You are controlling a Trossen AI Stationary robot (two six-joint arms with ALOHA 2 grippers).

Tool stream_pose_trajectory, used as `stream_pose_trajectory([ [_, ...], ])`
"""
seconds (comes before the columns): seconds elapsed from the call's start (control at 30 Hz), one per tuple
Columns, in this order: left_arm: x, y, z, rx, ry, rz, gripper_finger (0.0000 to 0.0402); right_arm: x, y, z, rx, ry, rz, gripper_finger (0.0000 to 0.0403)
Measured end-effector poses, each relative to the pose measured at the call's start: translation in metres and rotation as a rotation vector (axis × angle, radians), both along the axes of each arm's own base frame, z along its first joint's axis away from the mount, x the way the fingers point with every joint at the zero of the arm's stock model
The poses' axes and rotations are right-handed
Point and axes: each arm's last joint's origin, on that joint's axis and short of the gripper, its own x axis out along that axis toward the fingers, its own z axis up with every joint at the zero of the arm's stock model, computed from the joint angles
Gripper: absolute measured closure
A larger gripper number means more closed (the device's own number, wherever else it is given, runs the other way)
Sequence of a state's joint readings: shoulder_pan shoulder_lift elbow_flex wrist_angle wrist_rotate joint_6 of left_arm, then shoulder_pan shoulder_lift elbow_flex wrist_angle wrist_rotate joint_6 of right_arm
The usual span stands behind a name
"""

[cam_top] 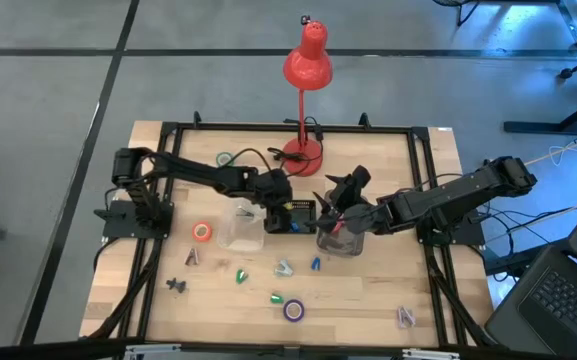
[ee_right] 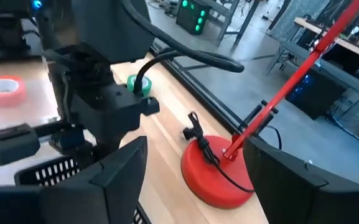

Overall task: Pick and place Stapler, Stapler remover, tape
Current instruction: Put the yellow stapler into the black basket, then put the pink staple remover into the transparent bin

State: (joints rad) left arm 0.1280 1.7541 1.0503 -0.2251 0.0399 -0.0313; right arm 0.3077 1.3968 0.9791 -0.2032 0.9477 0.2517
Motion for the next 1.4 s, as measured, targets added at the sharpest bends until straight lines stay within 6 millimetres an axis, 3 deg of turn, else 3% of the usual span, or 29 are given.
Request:
stream_pose_trajectory([
  [0.17,0.001,-0.001,0.001,-0.040,0.005,-0.002,0.0336,-0.001,0.000,-0.002,-0.004,0.032,0.006,0.0134],
  [0.37,-0.001,-0.001,0.000,-0.068,0.017,0.044,0.0256,-0.002,0.000,-0.003,-0.005,0.063,0.043,0.0134],
  [0.53,-0.001,0.000,0.003,-0.035,0.014,0.076,0.0220,-0.002,0.002,-0.007,0.065,0.086,0.106,0.0134],
  [0.67,-0.014,-0.007,0.033,0.058,-0.051,0.125,0.0219,-0.006,0.001,-0.011,0.104,0.101,0.066,0.0134],
  [0.8,-0.048,-0.036,0.073,0.194,-0.192,0.146,0.0230,-0.017,-0.002,-0.019,0.178,0.149,-0.023,0.0134],
  [0.9,-0.086,-0.057,0.088,0.256,-0.287,0.160,0.0239,-0.033,-0.007,-0.023,0.233,0.197,-0.123,0.0134],
  [1.0,-0.126,-0.073,0.086,0.253,-0.356,0.171,0.0246,-0.051,-0.010,-0.024,0.272,0.236,-0.219,0.0134],
  [1.13,-0.170,-0.078,0.072,0.193,-0.437,0.214,0.0253,-0.065,-0.007,-0.021,0.310,0.223,-0.281,0.0134],
  [1.4,-0.210,-0.076,0.060,0.059,-0.477,0.260,0.0256,-0.066,0.001,-0.019,0.332,0.188,-0.245,0.0134],
])
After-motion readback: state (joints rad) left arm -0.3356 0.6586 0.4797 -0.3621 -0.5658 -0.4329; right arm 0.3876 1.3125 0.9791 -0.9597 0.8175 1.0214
